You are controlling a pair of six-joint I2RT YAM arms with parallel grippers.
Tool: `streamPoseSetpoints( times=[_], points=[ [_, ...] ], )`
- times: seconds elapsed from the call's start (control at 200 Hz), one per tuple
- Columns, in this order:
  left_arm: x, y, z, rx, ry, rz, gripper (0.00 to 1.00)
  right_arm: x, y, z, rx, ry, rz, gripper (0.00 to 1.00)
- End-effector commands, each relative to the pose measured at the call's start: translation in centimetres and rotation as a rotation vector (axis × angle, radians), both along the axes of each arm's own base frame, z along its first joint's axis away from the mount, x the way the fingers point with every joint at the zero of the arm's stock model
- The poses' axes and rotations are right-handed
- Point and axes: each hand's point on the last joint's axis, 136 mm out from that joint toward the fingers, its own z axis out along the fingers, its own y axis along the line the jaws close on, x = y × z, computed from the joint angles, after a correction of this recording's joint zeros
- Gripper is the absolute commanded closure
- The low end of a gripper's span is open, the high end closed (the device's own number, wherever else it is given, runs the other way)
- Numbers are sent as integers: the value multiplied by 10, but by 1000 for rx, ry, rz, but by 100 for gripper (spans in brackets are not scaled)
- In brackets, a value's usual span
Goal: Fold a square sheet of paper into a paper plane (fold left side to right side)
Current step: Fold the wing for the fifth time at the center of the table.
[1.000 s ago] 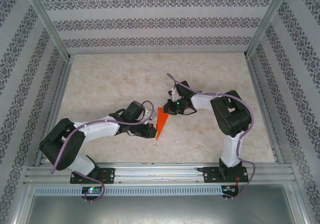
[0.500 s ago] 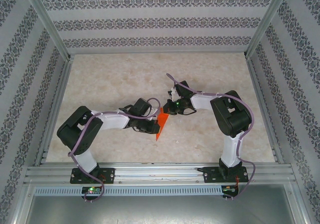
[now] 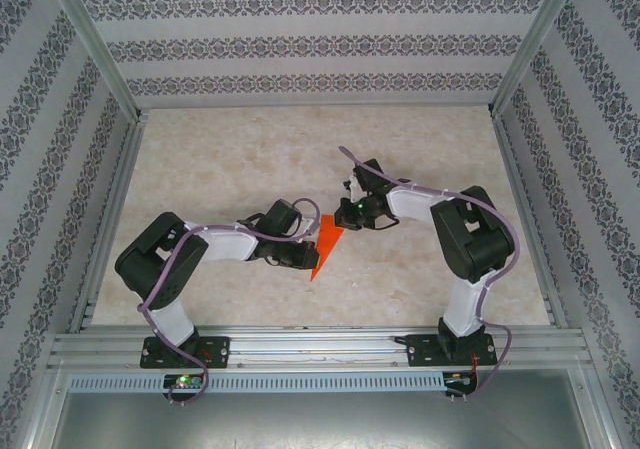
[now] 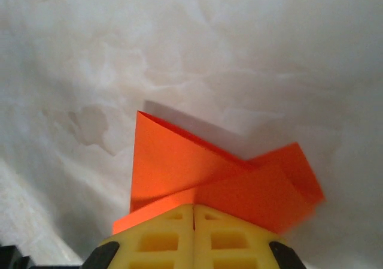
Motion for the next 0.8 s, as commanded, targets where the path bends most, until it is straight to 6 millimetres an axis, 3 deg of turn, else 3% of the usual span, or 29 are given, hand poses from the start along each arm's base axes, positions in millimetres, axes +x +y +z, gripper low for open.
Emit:
streamPoseSetpoints(
  times=[0.0, 0.145, 0.33, 0.53, 0.794],
  points=[
    [-11, 27, -30, 136, 51, 49, 100, -3, -7, 23, 14, -42, -30, 100],
    [-11, 27, -29, 149, 48, 54, 100, -25, -3, 23, 76, -37, -45, 100],
    [-10, 33, -29, 189, 34, 61, 100, -50, 22, 19, 184, -30, -34, 100],
    [-11, 31, -31, 193, 38, 53, 100, -58, 39, 15, 224, -41, -31, 100],
    [-11, 32, -33, 203, 37, 56, 100, -62, 47, -3, 200, 7, -18, 100]
  ],
)
